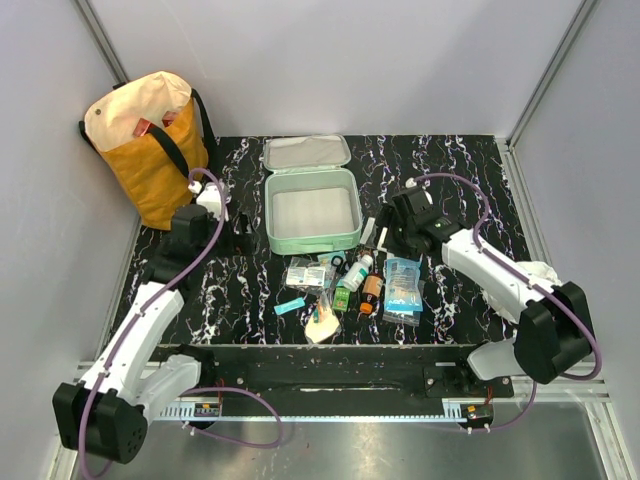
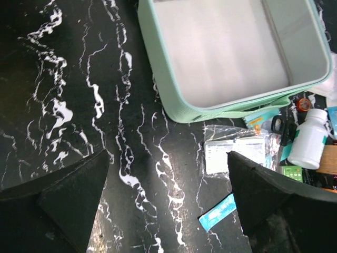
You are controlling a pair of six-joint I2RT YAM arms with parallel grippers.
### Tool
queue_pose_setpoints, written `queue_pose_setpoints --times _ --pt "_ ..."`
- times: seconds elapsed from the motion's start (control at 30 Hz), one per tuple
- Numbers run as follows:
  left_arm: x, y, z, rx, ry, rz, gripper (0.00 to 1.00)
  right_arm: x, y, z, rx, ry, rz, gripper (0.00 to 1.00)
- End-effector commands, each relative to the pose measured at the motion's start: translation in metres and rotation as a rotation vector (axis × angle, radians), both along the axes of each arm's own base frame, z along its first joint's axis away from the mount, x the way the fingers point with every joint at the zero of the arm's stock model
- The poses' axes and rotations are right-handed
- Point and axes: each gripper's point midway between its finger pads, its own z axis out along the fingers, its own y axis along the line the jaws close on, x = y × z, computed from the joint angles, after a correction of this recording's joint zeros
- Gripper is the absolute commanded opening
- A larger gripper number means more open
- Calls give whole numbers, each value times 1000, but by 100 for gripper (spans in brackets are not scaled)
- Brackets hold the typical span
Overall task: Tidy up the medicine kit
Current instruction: Pick up the pill bottle at the center of the board.
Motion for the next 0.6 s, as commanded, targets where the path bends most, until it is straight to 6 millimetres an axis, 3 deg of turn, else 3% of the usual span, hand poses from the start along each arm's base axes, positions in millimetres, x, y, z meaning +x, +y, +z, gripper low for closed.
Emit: queue_pose_setpoints --times 0.0,0.13,0.27,0.57 --pt "7 14 25 -2 -122 92 99 18 6 24 12 -46 -19 85" --pt "0 25 20 23 -126 143 99 17 13 29 60 -38 -28 86" --pt "-5 29 13 10 -118 171 99 1 21 33 98 -44 0 86" --pt "-9 26 12 -7 -104 163 99 -38 7 30 134 -48 33 85"
